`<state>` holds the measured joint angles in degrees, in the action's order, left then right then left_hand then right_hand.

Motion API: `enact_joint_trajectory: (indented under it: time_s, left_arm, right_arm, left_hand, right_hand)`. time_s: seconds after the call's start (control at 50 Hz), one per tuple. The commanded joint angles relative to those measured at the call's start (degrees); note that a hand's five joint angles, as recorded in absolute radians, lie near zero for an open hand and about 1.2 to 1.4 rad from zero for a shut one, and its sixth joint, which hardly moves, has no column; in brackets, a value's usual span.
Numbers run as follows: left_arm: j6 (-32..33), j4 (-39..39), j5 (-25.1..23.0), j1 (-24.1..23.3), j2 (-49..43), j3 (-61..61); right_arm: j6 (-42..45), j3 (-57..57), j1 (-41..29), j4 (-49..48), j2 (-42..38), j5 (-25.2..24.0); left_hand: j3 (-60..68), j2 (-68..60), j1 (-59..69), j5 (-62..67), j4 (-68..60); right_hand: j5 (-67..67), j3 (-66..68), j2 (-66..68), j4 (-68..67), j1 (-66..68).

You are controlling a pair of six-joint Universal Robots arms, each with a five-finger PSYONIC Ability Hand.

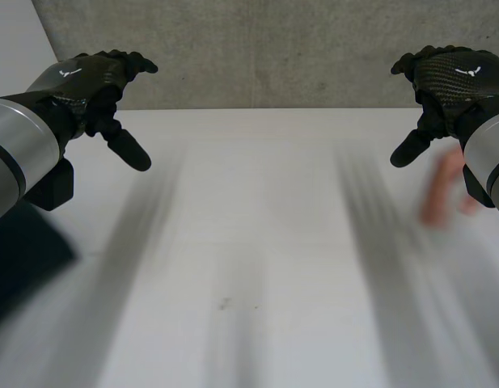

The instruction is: Fold the shorts.

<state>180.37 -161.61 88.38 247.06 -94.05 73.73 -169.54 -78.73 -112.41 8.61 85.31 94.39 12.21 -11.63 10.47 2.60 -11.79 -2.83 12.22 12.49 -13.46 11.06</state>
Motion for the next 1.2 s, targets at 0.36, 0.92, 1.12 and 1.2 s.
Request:
enact_joint_trajectory:
  time_s: [0.36,0.92,1.12,1.2]
  left_arm:
    - [2.8,-1.7,0.2,-0.1,-2.1,-0.1]
    - [53.4,-22.4,15.7,20.2,-20.5,13.5]
    - [53.7,-26.4,15.8,21.8,-25.1,11.3]
    - [54.0,-29.1,15.9,21.6,-25.5,10.8]
  right_arm:
    - [0.4,-0.4,-0.4,-0.5,-0.4,-0.2]
    - [0.8,-0.9,-1.5,-1.7,-3.6,-0.3]
    - [0.8,-1.1,-1.7,-1.8,-3.8,-0.3]
    - [0.9,-1.2,-1.7,-2.0,-3.9,-0.3]
  left_hand:
    - [-1.7,1.1,0.1,-2.0,1.2]
    - [1.0,-1.6,2.8,0.6,-1.4]
    - [47.4,-47.9,49.1,47.0,-47.8]
    - [67.4,-68.0,69.2,67.1,-67.9]
  right_hand:
    - [2.8,-2.2,-2.5,3.5,-1.1]
    - [2.8,-2.2,-2.5,3.5,-1.1]
    - [2.8,-2.2,-2.5,3.5,-1.1]
    - [2.8,-2.2,-2.5,3.5,-1.1]
